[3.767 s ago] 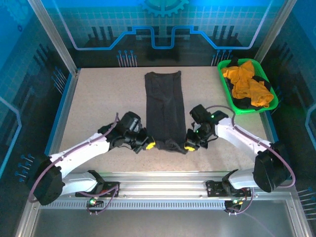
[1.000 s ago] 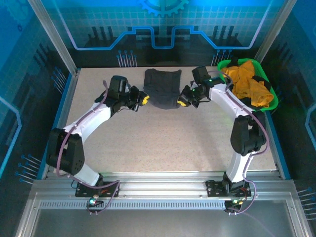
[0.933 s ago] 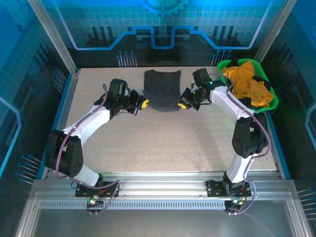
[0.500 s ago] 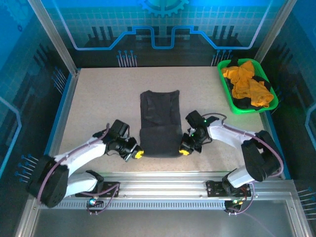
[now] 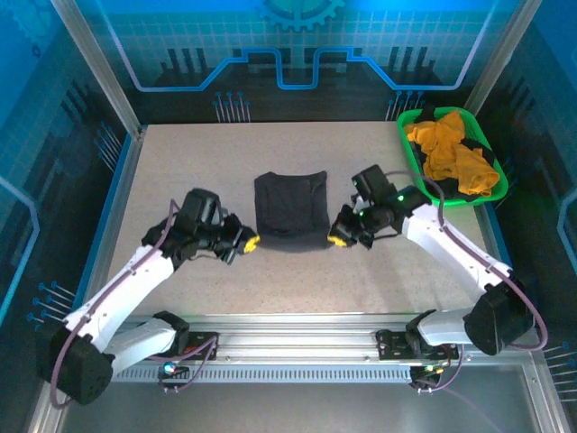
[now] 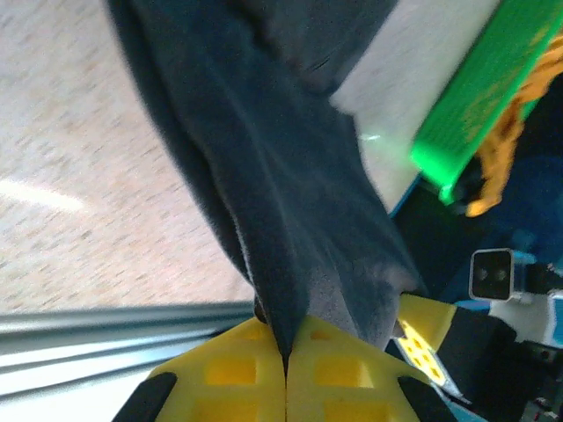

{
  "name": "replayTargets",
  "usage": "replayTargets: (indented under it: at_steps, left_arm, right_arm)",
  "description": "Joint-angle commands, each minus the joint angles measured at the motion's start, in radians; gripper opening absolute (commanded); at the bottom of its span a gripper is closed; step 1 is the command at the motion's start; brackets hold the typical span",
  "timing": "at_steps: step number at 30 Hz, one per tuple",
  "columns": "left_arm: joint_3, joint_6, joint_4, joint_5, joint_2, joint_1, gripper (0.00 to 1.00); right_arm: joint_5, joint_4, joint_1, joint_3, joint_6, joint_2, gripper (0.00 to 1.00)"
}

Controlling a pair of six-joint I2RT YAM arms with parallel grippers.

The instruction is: Fold and stack the t-shirts

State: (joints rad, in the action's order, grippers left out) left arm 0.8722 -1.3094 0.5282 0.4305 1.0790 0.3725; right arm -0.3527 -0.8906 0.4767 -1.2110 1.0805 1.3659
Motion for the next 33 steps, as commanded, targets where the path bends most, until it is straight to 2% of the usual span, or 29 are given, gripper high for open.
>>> replayTargets:
  at_steps: [1,4,7,11,12,14,15,16,17,19,20,23,26,30,33]
  left_arm:
    - [0.105,0.007,-0.032,-0.011,0.108,-0.058,0.00]
    - [0.193,-0.016,-0.096,0.005,0.259,-0.111,0.00]
    - [0.321,0.020,-0.108,-0.002,0.452,-0.158,0.00]
    - [0.498,0.055,-0.159,0.001,0.730,-0.207,0.00]
    - [0.553,0.078,-0.146,-0.005,0.790,-0.216,0.00]
    - [0.662,0.130,-0.107,-0.009,0.920,-0.233,0.05]
    - [0.695,0.136,-0.094,-0.010,0.960,-0.241,0.08]
    - [0.710,0.137,-0.117,-0.006,0.986,-0.247,0.16]
    - [0.721,0.137,-0.126,-0.010,0.993,-0.253,0.29]
    - [0.730,0.163,-0.135,-0.034,0.959,-0.257,0.51]
    - [0.729,0.190,-0.128,-0.065,0.918,-0.255,0.58]
    - [0.668,0.225,-0.087,-0.112,0.766,-0.241,0.60]
    - [0.469,0.136,-0.126,-0.112,0.577,-0.185,0.58]
    - [0.179,-0.112,-0.263,-0.150,0.375,-0.022,0.59]
    - [0.033,-0.317,-0.446,-0.296,0.319,0.132,0.65]
  right_arm:
    - [0.016,-0.058,-0.057,-0.158,-0.001,0.127,0.00]
    - [0.020,-0.071,-0.097,-0.341,-0.019,0.301,0.00]
    - [0.001,-0.060,-0.137,-0.525,-0.024,0.502,0.00]
    - [0.037,-0.147,-0.177,-0.858,-0.056,0.817,0.00]
    - [0.031,-0.168,-0.186,-0.930,-0.057,0.887,0.04]
    - [-0.005,-0.169,-0.199,-1.081,-0.075,1.026,0.21]
    - [-0.013,-0.181,-0.205,-1.156,-0.090,1.076,0.31]
    - [-0.023,-0.198,-0.209,-1.240,-0.107,1.123,0.39]
    - [-0.026,-0.239,-0.214,-1.335,-0.127,1.170,0.45]
    - [-0.024,-0.316,-0.224,-1.462,-0.149,1.214,0.52]
    - [-0.025,-0.328,-0.231,-1.468,-0.163,1.201,0.54]
    - [0.000,-0.261,-0.233,-1.298,-0.216,1.036,0.57]
    - [0.021,-0.066,-0.234,-0.923,-0.225,0.742,0.58]
    - [0.010,0.292,-0.224,-0.364,-0.190,0.357,0.58]
    - [-0.022,0.530,-0.215,-0.030,-0.166,0.113,0.60]
